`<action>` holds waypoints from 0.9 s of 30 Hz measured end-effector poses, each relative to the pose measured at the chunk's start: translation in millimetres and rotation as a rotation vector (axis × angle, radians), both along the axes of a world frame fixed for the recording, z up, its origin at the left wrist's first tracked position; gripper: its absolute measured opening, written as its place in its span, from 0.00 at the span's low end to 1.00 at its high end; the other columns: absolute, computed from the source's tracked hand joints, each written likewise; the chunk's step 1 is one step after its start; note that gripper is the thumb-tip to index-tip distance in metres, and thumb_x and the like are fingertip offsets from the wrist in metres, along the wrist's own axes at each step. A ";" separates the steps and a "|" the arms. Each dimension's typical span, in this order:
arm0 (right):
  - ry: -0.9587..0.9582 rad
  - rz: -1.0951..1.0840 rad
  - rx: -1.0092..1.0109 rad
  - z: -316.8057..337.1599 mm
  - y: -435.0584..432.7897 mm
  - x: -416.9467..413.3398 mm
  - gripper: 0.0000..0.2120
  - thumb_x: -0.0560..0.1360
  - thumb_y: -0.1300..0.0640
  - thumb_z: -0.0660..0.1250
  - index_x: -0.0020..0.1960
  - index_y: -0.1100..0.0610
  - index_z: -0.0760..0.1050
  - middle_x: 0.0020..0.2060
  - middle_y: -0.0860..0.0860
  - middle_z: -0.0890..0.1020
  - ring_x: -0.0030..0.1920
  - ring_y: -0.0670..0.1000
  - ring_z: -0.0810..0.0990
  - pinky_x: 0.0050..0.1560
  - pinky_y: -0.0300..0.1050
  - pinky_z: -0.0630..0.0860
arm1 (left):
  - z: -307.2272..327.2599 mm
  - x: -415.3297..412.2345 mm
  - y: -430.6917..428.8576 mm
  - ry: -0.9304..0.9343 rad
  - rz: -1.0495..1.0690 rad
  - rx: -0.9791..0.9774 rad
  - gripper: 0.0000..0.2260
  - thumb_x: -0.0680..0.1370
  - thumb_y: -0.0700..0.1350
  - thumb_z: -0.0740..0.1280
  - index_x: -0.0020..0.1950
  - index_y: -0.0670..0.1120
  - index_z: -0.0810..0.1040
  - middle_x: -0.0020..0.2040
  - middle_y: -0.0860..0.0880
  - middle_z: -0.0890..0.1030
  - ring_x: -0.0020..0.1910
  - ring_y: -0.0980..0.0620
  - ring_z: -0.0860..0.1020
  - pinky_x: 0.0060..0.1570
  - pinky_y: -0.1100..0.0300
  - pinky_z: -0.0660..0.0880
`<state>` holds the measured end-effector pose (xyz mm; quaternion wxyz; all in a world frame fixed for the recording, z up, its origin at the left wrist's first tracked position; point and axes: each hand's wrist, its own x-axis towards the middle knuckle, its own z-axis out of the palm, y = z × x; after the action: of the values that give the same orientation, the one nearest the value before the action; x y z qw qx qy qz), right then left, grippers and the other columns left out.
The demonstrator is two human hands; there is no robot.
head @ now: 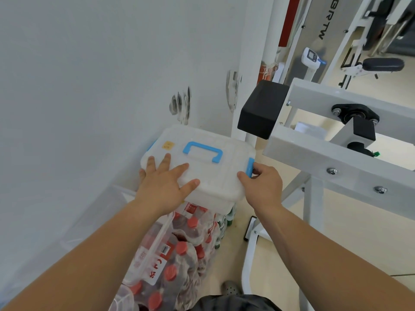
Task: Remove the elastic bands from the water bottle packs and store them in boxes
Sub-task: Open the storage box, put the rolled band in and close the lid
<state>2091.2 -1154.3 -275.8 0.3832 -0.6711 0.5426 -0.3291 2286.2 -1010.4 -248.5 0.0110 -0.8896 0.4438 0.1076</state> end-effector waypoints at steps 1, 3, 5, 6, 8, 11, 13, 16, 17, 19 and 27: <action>0.022 0.001 -0.020 -0.7 -1.0 1.5 0.14 0.72 0.55 0.75 0.50 0.65 0.81 0.47 0.59 0.82 0.45 0.59 0.81 0.46 0.55 0.80 | -0.5 0.1 -0.4 0.001 0.000 -0.002 0.41 0.67 0.80 0.39 0.78 0.67 0.54 0.83 0.50 0.48 0.80 0.36 0.44 0.75 0.34 0.46; 0.061 0.017 -0.003 -0.3 -1.7 3.0 0.14 0.75 0.53 0.72 0.52 0.65 0.80 0.50 0.59 0.80 0.46 0.59 0.80 0.44 0.51 0.78 | -1.6 0.4 -0.8 0.001 -0.004 -0.013 0.41 0.68 0.80 0.40 0.78 0.67 0.54 0.83 0.50 0.48 0.80 0.36 0.44 0.75 0.34 0.46; 0.123 0.047 -0.004 2.4 1.3 2.8 0.16 0.76 0.49 0.71 0.56 0.60 0.78 0.53 0.54 0.76 0.50 0.56 0.78 0.47 0.46 0.72 | -1.4 2.1 -1.7 0.002 -0.007 -0.026 0.41 0.67 0.80 0.40 0.78 0.67 0.55 0.83 0.49 0.49 0.80 0.36 0.45 0.75 0.34 0.46; 0.186 0.075 -0.031 3.4 3.5 2.9 0.20 0.76 0.47 0.70 0.62 0.58 0.77 0.56 0.51 0.73 0.56 0.56 0.77 0.51 0.46 0.71 | -0.8 3.1 -1.8 0.001 -0.006 -0.032 0.41 0.67 0.81 0.40 0.78 0.67 0.56 0.83 0.49 0.50 0.80 0.37 0.45 0.75 0.34 0.47; 0.369 0.158 -0.144 8.6 8.8 6.8 0.32 0.76 0.39 0.68 0.74 0.53 0.69 0.67 0.52 0.69 0.70 0.57 0.69 0.66 0.52 0.70 | 0.8 4.1 -0.7 -0.010 -0.012 -0.058 0.42 0.66 0.81 0.40 0.77 0.66 0.57 0.83 0.49 0.52 0.80 0.39 0.47 0.75 0.34 0.48; 0.604 0.375 -0.353 22.4 13.7 26.4 0.36 0.77 0.31 0.59 0.81 0.44 0.58 0.82 0.52 0.56 0.81 0.58 0.51 0.79 0.60 0.50 | 3.3 2.7 5.7 -0.017 -0.002 -0.134 0.43 0.67 0.81 0.42 0.78 0.64 0.59 0.82 0.49 0.55 0.81 0.42 0.49 0.76 0.36 0.47; 0.674 0.567 -0.385 29.2 13.8 46.0 0.34 0.79 0.30 0.54 0.81 0.41 0.56 0.84 0.51 0.51 0.83 0.58 0.45 0.80 0.62 0.43 | 5.7 4.5 10.6 -0.007 0.027 -0.210 0.40 0.70 0.78 0.45 0.78 0.62 0.60 0.82 0.49 0.56 0.81 0.43 0.49 0.77 0.38 0.47; 0.710 0.776 -0.350 32.6 12.0 74.8 0.33 0.80 0.30 0.49 0.82 0.39 0.53 0.84 0.49 0.47 0.83 0.58 0.42 0.79 0.64 0.40 | 11.1 17.1 16.8 0.009 0.101 -0.345 0.32 0.77 0.69 0.53 0.78 0.57 0.63 0.81 0.46 0.60 0.80 0.42 0.53 0.78 0.41 0.50; 0.726 0.820 -0.355 33.0 11.3 83.5 0.32 0.80 0.30 0.48 0.82 0.38 0.52 0.84 0.49 0.46 0.83 0.58 0.41 0.79 0.65 0.39 | 12.8 23.5 18.3 0.017 0.128 -0.389 0.30 0.79 0.66 0.56 0.78 0.54 0.64 0.80 0.45 0.61 0.79 0.42 0.55 0.78 0.43 0.51; 0.752 0.888 -0.388 32.2 11.5 97.7 0.32 0.80 0.30 0.46 0.82 0.37 0.49 0.84 0.47 0.44 0.83 0.58 0.39 0.79 0.66 0.37 | 16.1 36.7 19.1 0.073 0.187 -0.450 0.27 0.81 0.60 0.60 0.78 0.49 0.65 0.79 0.43 0.63 0.78 0.41 0.59 0.77 0.48 0.54; 0.778 0.980 -0.318 18.2 20.0 95.6 0.36 0.73 0.26 0.34 0.80 0.32 0.41 0.83 0.42 0.39 0.83 0.57 0.37 0.77 0.66 0.32 | 18.1 76.3 -2.1 0.435 0.400 -0.468 0.30 0.81 0.54 0.64 0.80 0.46 0.60 0.77 0.43 0.67 0.73 0.43 0.69 0.72 0.47 0.67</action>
<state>2186.8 -1134.3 -257.6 0.1603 -0.9599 0.2171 0.0753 2362.4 -1012.5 -230.4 -0.3082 -0.8934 0.2660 0.1898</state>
